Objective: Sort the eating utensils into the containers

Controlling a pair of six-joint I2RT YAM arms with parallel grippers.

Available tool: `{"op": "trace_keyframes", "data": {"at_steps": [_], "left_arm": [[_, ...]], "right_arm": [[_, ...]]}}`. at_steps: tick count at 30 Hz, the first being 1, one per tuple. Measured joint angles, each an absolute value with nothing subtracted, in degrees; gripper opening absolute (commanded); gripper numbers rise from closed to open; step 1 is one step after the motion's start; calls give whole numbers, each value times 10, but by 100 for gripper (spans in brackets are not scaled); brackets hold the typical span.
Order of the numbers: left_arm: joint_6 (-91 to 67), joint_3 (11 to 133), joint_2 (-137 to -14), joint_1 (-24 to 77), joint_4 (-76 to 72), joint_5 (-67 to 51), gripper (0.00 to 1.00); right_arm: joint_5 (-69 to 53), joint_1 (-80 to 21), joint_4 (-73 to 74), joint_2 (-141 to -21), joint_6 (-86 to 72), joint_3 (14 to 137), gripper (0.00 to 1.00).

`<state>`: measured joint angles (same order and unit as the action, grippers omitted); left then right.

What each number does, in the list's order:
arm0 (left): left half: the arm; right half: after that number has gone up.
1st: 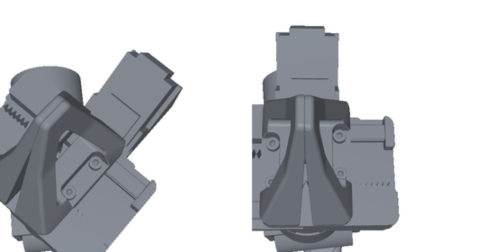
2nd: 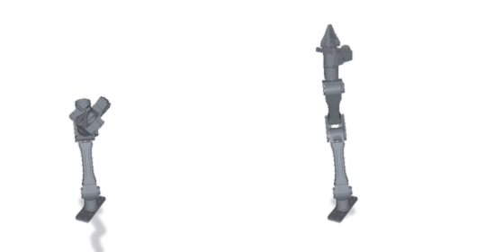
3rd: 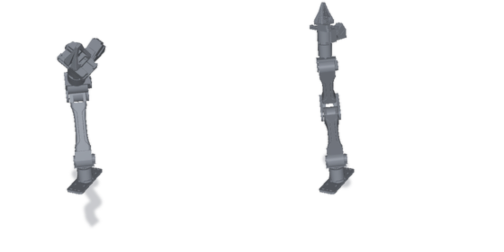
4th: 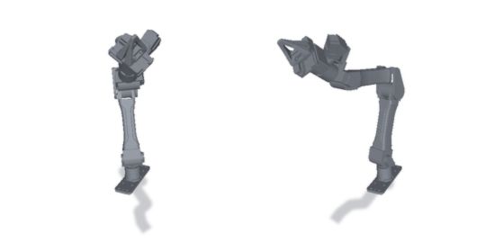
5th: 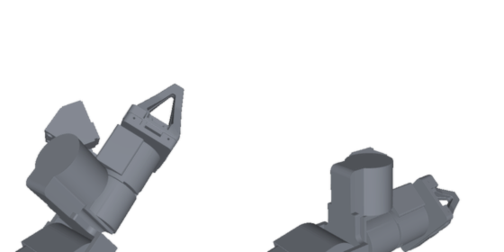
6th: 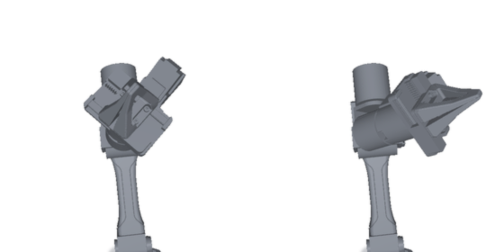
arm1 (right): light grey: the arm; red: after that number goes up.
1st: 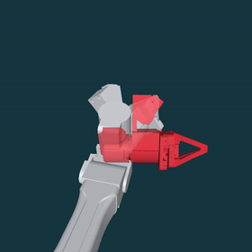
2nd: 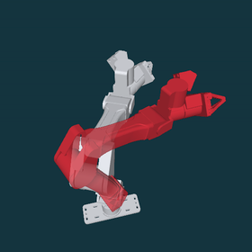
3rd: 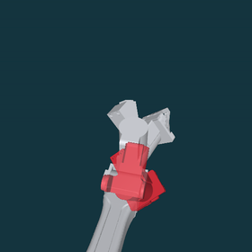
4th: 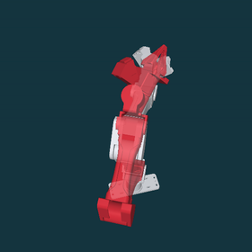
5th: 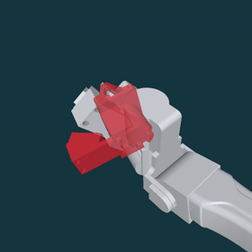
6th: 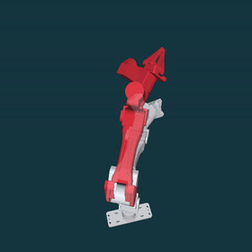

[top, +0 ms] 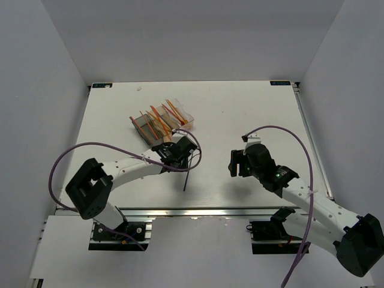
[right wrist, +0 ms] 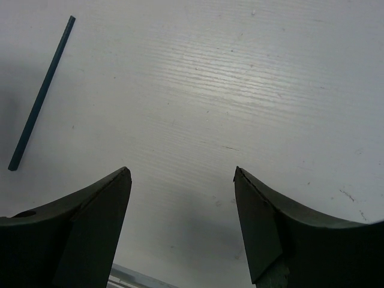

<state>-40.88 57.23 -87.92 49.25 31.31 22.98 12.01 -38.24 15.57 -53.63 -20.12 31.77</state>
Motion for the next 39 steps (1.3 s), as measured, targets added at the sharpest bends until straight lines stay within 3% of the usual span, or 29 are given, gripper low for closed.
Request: {"op": "trace_keyframes", "data": {"at_steps": [21,26,28,29,39], "left_arm": [[-401,575,-976,562,347,184,43],[-410,575,-985,569,338,184,30],[-415,572,-985,572,328,182,17],[-417,569,-984,574,322,180,2],[-429,556,-966,582,326,191,0]], "right_arm": [[131,-379,170,-525,-213,318,75],[129,-379,170,-526,-213,318,75],[128,-379,170,-526,-213,318,75],[128,-379,170,-526,-213,318,75],[124,-379,170,-524,-213,318,75]]}}
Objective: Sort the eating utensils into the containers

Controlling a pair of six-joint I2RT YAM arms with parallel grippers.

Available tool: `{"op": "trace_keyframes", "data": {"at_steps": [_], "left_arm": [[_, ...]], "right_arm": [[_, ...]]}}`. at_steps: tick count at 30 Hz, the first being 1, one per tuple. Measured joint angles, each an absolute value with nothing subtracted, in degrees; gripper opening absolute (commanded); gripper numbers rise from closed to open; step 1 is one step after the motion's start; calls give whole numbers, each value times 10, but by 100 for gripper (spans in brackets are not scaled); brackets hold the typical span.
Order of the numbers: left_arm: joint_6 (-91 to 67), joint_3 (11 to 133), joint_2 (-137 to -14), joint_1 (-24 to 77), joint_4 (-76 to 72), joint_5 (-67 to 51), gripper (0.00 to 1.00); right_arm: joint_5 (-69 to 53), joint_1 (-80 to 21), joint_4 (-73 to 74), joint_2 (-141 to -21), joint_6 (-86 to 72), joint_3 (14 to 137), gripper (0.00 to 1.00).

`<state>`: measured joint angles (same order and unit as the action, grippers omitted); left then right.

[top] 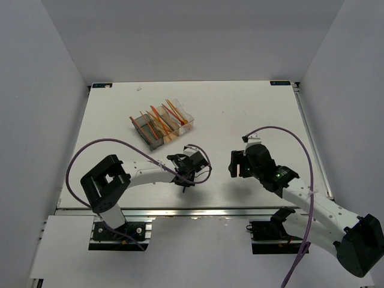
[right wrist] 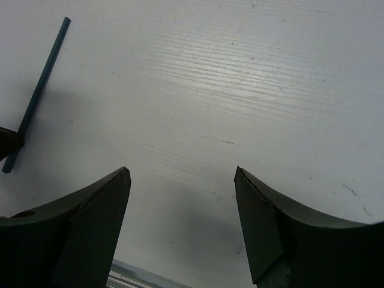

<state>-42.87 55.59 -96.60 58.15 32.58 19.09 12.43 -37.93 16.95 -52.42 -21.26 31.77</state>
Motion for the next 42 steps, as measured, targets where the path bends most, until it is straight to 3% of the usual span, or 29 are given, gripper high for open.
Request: {"op": "trace_keyframes", "data": {"at_steps": [8,17,27,40,42], "left_arm": [[-463,597,-879,558,368,303,0],[-495,647,-851,340,319,401,0],[-465,726,-1004,220,273,379,0],[-463,671,-1012,201,228,309,0],[-464,666,-1012,201,222,302,5]], "right_arm": [[122,-379,166,-517,-213,318,75],[119,-379,166,-521,-211,318,75],[114,-379,164,-530,-208,318,75],[107,-379,161,-550,-206,318,75],[105,-379,161,-550,-206,318,75]]}}
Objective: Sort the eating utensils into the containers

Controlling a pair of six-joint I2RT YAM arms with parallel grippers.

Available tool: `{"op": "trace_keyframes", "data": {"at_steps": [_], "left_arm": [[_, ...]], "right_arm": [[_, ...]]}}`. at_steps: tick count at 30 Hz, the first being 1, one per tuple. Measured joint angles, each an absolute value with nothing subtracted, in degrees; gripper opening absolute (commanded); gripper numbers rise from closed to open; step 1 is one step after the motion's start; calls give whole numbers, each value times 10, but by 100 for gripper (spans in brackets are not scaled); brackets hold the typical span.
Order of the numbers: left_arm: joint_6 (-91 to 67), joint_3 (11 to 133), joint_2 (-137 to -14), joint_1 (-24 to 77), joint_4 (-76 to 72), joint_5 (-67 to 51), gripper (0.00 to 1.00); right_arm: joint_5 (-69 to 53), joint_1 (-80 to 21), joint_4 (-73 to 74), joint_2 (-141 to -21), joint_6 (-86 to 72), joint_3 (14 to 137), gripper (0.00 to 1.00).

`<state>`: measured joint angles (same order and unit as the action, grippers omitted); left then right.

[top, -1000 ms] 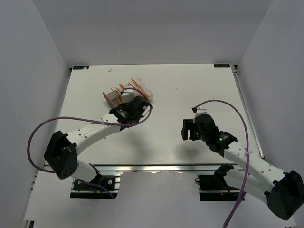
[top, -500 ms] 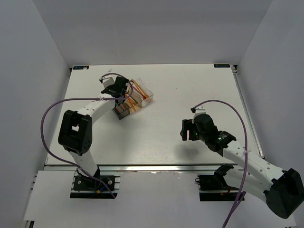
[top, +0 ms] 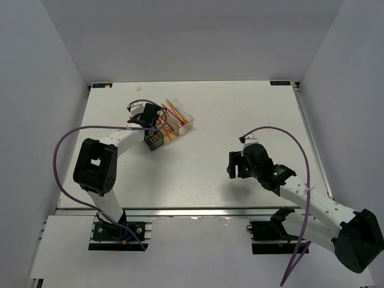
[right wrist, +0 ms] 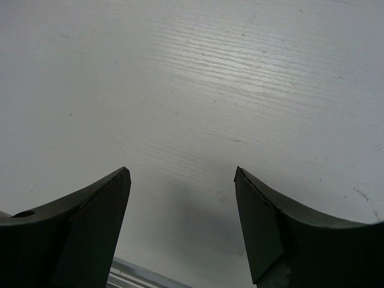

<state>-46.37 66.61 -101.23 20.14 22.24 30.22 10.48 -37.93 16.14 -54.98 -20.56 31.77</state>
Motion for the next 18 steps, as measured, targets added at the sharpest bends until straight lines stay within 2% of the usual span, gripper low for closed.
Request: {"op": "trace_keyframes", "data": {"at_steps": [1,2,5,12,15,18], "left_arm": [[-464,663,-1011,201,219,299,8],[-465,660,-1010,201,218,296,16],[-468,652,-1004,201,218,290,31],[-478,651,-961,201,223,284,48],[-480,651,-931,201,226,283,48],[-480,651,-893,201,235,282,54]], "right_arm": [[104,-379,161,-550,-206,318,75],[103,-379,161,-550,-206,318,75],[103,-379,161,-550,-206,318,75],[103,-379,161,-550,-206,318,75],[103,-379,161,-550,-206,318,75],[103,-379,161,-550,-205,318,75]]}}
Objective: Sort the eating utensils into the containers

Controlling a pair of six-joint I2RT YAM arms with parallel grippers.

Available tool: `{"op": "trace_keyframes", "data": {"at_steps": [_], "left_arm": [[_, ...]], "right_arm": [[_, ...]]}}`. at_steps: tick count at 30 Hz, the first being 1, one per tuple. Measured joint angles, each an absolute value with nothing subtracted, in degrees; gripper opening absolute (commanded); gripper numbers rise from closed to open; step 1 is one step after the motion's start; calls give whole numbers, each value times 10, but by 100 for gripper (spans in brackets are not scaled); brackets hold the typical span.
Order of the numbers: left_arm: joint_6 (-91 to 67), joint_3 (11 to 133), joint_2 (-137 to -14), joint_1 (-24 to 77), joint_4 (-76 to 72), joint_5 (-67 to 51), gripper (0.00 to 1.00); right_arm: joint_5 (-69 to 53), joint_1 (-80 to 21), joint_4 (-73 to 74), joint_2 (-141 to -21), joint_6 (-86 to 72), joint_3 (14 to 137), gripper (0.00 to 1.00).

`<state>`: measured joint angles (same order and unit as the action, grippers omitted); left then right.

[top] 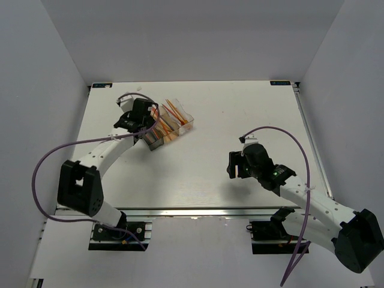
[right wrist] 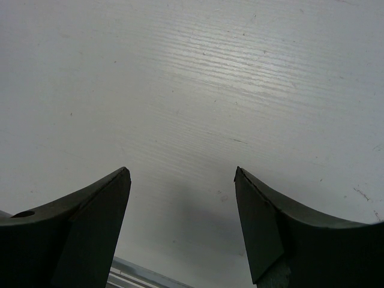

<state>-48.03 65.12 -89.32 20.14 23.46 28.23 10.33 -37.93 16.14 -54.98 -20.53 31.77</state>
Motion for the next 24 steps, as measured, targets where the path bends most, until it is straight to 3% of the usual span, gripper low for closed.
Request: {"op": "trace_keyframes", "data": {"at_steps": [3,4,5,8,14,17,24], "left_arm": [[-475,651,-842,201,251,282,70],[-473,651,-821,201,258,283,74],[-466,649,-796,201,267,282,79],[-439,635,-698,202,293,283,89],[-366,583,-477,202,363,319,98],[-340,545,-390,202,405,357,98],[-313,520,-319,202,448,398,98]], "right_arm": [[103,-379,163,-547,-205,318,76],[103,-379,164,-542,-206,318,86],[101,-379,167,-535,-206,318,89],[96,-379,179,-498,-205,326,89],[105,-379,220,-422,-206,379,89],[127,-379,251,-399,-206,412,89],[183,-379,308,-307,-201,438,89]]}}
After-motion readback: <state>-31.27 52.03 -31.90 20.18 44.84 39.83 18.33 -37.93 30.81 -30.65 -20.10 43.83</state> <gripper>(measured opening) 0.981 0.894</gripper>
